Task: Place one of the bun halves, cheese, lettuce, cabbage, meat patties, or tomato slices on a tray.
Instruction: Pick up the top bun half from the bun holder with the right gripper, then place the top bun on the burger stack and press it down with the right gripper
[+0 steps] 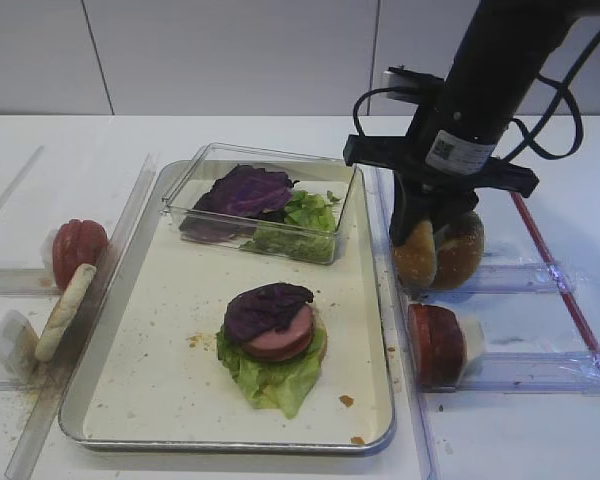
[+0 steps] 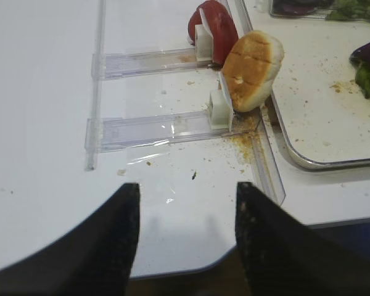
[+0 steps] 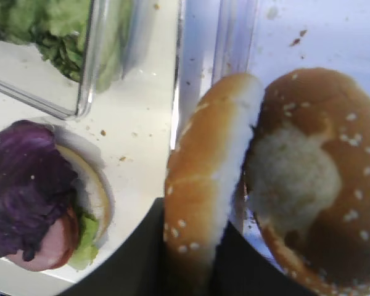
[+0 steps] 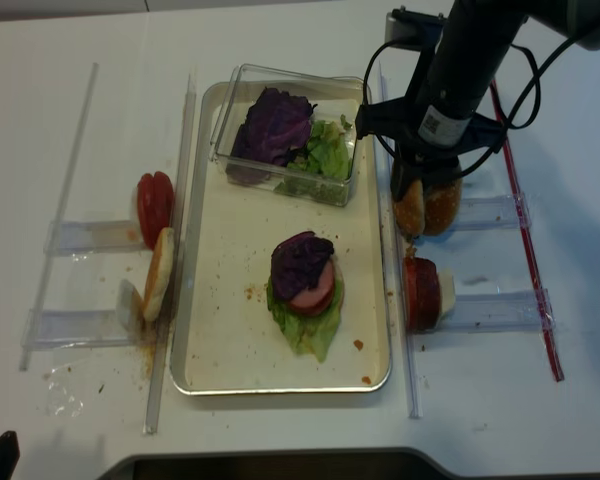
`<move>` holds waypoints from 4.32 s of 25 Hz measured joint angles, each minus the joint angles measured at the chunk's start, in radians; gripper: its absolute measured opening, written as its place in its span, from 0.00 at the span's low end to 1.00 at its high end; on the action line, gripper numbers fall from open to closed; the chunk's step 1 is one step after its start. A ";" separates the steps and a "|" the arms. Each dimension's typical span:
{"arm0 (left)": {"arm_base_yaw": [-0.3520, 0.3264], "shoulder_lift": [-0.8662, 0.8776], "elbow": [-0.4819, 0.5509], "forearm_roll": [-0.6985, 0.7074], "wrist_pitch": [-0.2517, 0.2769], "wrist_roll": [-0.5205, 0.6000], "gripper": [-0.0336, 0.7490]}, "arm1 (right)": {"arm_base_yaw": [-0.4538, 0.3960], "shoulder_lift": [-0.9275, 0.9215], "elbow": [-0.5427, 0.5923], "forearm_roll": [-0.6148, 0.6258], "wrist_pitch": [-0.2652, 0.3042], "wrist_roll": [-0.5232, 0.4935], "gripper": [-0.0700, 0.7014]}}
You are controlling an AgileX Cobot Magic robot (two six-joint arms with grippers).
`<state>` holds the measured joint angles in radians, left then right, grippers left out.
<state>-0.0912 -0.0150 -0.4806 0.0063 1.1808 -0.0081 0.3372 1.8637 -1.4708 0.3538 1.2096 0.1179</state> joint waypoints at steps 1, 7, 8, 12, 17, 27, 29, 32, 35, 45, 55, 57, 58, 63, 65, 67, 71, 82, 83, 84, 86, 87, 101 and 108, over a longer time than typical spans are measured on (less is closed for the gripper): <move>0.000 0.000 0.000 0.000 0.000 0.000 0.48 | 0.000 0.002 -0.011 0.000 0.006 0.000 0.28; 0.000 0.000 0.000 0.000 0.000 0.000 0.48 | 0.000 0.002 -0.083 0.003 0.010 0.000 0.28; 0.000 0.000 0.000 0.000 0.000 0.000 0.48 | 0.000 0.002 -0.084 0.003 0.010 0.000 0.28; 0.000 0.000 0.000 0.000 0.000 0.000 0.48 | 0.000 0.002 -0.084 0.003 0.010 0.000 0.28; 0.000 0.000 0.000 0.000 0.000 0.000 0.48 | 0.000 0.002 -0.084 0.019 0.010 0.000 0.28; 0.000 0.000 0.000 0.000 0.000 0.000 0.48 | 0.000 -0.070 -0.084 0.079 0.017 -0.020 0.28; 0.000 0.000 0.000 0.000 0.000 0.000 0.48 | 0.000 -0.082 -0.084 0.105 0.017 -0.033 0.28; 0.000 0.000 0.000 0.000 0.000 0.000 0.48 | 0.000 -0.098 -0.084 0.130 0.018 -0.040 0.28; 0.000 0.000 0.000 0.000 0.000 0.000 0.48 | 0.002 -0.107 -0.084 0.141 0.020 -0.044 0.28; 0.000 0.000 0.000 0.000 0.000 0.000 0.48 | 0.097 -0.116 -0.084 0.174 0.022 -0.063 0.28; 0.000 0.000 0.000 0.000 0.000 0.000 0.48 | 0.105 -0.117 0.030 0.513 -0.008 -0.283 0.28; 0.000 0.000 0.000 0.000 0.000 0.000 0.48 | 0.105 -0.117 0.066 0.582 -0.029 -0.342 0.28; 0.000 0.000 0.000 0.000 0.000 0.000 0.48 | 0.105 -0.117 0.082 0.626 -0.039 -0.380 0.28; 0.000 0.000 0.000 0.000 0.000 0.000 0.48 | 0.105 -0.117 0.192 0.821 -0.068 -0.550 0.28; 0.000 0.000 0.000 0.000 0.000 0.000 0.48 | 0.105 -0.117 0.237 0.880 -0.073 -0.609 0.28; 0.000 0.000 0.000 0.000 0.000 0.000 0.48 | 0.105 -0.118 0.280 0.926 -0.080 -0.665 0.28; 0.000 0.000 0.000 0.000 0.000 0.000 0.48 | 0.105 -0.118 0.365 1.011 -0.092 -0.789 0.28; 0.000 0.000 0.000 0.000 0.000 0.000 0.48 | 0.105 -0.120 0.430 1.052 -0.193 -0.899 0.28; 0.000 0.000 0.000 0.000 0.000 0.000 0.48 | 0.105 -0.120 0.430 1.050 -0.205 -0.892 0.28; 0.000 0.000 0.000 0.000 0.000 0.000 0.48 | 0.105 -0.120 0.430 1.045 -0.217 -0.885 0.28; 0.000 0.000 0.000 0.000 0.000 0.000 0.48 | 0.105 -0.120 0.430 1.029 -0.240 -0.868 0.28; 0.000 0.000 0.000 0.000 0.000 0.000 0.48 | 0.105 -0.120 0.430 1.021 -0.246 -0.864 0.28; 0.000 0.000 0.000 0.000 0.000 0.000 0.48 | 0.105 -0.071 0.436 1.051 -0.229 -0.862 0.28; 0.000 0.000 0.000 0.000 0.000 0.000 0.48 | 0.054 -0.071 0.436 1.042 -0.195 -0.846 0.28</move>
<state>-0.0912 -0.0150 -0.4806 0.0063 1.1808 -0.0081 0.3908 1.7924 -1.0348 1.3961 1.0148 -0.7277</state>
